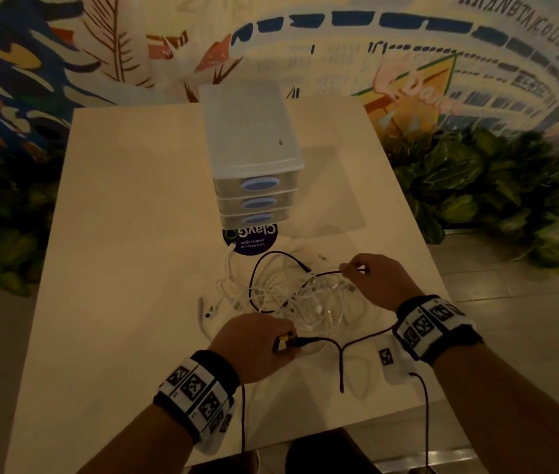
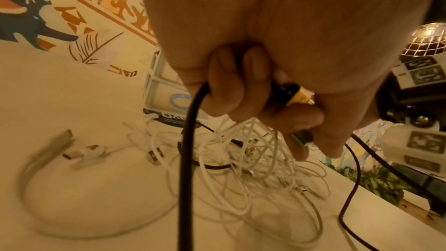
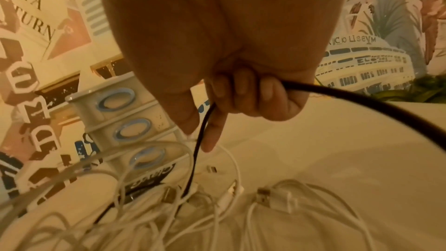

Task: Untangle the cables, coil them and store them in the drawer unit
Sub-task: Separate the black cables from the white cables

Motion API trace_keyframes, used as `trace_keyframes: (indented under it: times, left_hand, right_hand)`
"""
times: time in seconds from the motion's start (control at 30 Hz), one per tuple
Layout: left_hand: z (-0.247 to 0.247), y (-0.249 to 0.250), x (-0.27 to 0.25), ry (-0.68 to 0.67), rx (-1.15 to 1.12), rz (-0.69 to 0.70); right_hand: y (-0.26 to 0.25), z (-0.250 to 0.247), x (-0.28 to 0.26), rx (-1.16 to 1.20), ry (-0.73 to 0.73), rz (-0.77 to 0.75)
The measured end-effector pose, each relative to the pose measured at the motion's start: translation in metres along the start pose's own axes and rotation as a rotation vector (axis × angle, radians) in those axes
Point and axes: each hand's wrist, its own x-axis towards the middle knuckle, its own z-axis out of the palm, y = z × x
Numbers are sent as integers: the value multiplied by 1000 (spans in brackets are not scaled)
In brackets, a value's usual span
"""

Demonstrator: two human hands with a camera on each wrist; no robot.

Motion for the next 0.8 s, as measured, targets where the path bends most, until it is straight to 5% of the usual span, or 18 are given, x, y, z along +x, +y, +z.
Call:
trace_keyframes:
  times: [0.27, 0.47, 0.6, 0.8]
  left_hand:
    - [-7, -5, 0, 22, -81, -29]
    - [-19, -15, -6, 215, -257, -13]
    - [-24, -35, -3, 372, -395, -202]
    - [-10, -52, 11, 227, -131, -298]
  right_hand:
    - [-8, -10, 2, 217, 43, -125]
    - [-6, 1, 4, 193, 14, -125]
    - [-12, 4, 8, 80, 12, -181]
    - [-22, 12, 20, -30, 29, -217]
